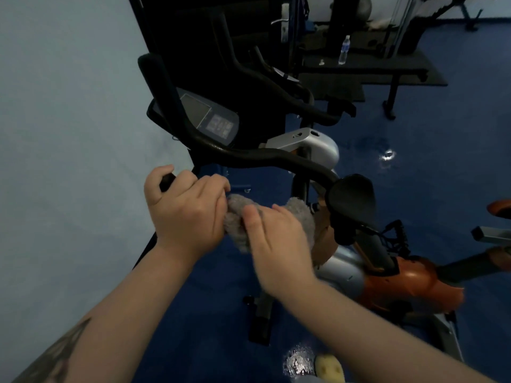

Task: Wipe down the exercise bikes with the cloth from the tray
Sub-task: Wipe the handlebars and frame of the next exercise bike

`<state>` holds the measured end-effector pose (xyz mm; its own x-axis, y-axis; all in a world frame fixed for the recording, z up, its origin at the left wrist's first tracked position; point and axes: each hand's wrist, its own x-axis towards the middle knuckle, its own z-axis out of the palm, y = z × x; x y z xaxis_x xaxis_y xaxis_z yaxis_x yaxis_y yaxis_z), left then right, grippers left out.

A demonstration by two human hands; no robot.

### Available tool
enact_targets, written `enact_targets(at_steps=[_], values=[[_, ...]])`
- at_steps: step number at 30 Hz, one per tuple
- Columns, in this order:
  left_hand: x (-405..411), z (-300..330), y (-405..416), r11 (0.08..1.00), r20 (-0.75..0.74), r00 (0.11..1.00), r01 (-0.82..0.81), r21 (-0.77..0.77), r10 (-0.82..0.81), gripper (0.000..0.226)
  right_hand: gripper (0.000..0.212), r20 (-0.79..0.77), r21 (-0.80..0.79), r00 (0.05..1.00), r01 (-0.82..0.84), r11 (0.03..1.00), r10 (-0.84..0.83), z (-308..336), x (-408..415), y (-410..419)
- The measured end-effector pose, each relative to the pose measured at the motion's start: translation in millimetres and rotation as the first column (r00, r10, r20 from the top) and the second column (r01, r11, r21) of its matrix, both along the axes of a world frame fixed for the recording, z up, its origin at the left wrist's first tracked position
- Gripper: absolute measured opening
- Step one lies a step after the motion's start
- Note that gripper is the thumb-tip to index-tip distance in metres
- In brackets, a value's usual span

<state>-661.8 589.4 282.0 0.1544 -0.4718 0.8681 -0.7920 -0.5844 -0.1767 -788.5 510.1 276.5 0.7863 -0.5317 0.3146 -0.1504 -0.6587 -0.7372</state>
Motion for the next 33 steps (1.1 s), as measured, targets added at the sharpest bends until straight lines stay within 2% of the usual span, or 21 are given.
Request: enact_targets(at_steps=[3,5,7,10,13,16,18,20,22,23,26,27,30,33], values=[[-2.8,3.3,5.7,0.997,-0.068,0.995,0.076,0.008,-0.075,0.026,0.025,-0.050,-0.126,0.987,-0.155,0.980,0.150,-17.6,-27.0,-31.5],[-0.8,11.7,12.9,0.980,-0.170,0.966,0.186,-0.069,-0.195,0.023,0.038,-0.061,-0.125,0.976,-0.217,0.968,0.211,-26.9,-42.1,-41.9],[0.5,17.4,21.0,0.952,-0.317,0.905,0.230,-0.201,-0.285,0.022,0.046,-0.073,-0.129,0.983,-0.178,0.976,0.169,-20.8,-33.1,-30.4],[-7.2,16.5,26.1,0.915,-0.535,0.773,0.142,-0.379,-0.341,0.026,0.051,-0.107,-0.169,0.982,-0.173,0.970,0.156,3.3,-0.5,-5.0],[-15.8,12.8,26.2,0.892,-0.594,0.704,0.130,-0.433,-0.391,0.029,0.047,-0.165,-0.288,0.950,-0.302,0.909,0.264,5.7,-0.9,-15.4],[-16.1,14.4,27.7,0.863,-0.630,0.628,0.145,-0.483,-0.458,0.031,0.049,-0.255,-0.346,0.948,-0.271,0.898,0.188,-5.2,-25.7,-25.7],[-16.4,15.2,29.0,0.840,-0.658,0.560,0.141,-0.524,-0.504,0.032,0.038,-0.231,-0.430,0.969,-0.182,0.884,0.087,-3.2,-20.3,-19.0],[-17.5,17.9,30.8,0.825,-0.678,0.502,0.140,-0.548,-0.536,0.033,0.028,-0.259,-0.489,0.963,-0.196,0.850,0.074,10.6,10.1,-5.1],[-17.6,21.1,33.4,0.819,-0.689,0.469,0.150,-0.555,-0.553,0.034,0.039,-0.280,-0.526,0.953,-0.250,0.813,0.112,24.9,46.8,11.9],[-17.3,21.9,34.6,0.818,-0.694,0.456,0.156,-0.554,-0.557,0.035,0.042,-0.275,-0.538,0.954,-0.253,0.804,0.116,28.3,59.7,16.6],[-17.8,20.0,38.7,0.839,-0.719,0.445,0.170,-0.518,-0.534,0.039,0.031,-0.178,-0.417,0.978,-0.178,0.891,0.112,25.2,48.7,17.2],[-18.0,19.0,39.6,0.841,-0.723,0.443,0.171,-0.513,-0.530,0.040,0.034,-0.153,-0.405,0.983,-0.153,0.901,0.098,18.5,37.0,12.9],[-17.0,19.6,38.2,0.840,-0.715,0.456,0.160,-0.519,-0.529,0.043,0.028,-0.349,-0.493,0.933,-0.263,0.829,0.089,14.0,29.9,-11.7],[-17.8,21.1,32.2,0.844,-0.683,0.529,0.129,-0.520,-0.503,0.038,0.026,-0.478,-0.264,0.860,-0.333,0.905,0.177,29.5,67.8,-10.7]])
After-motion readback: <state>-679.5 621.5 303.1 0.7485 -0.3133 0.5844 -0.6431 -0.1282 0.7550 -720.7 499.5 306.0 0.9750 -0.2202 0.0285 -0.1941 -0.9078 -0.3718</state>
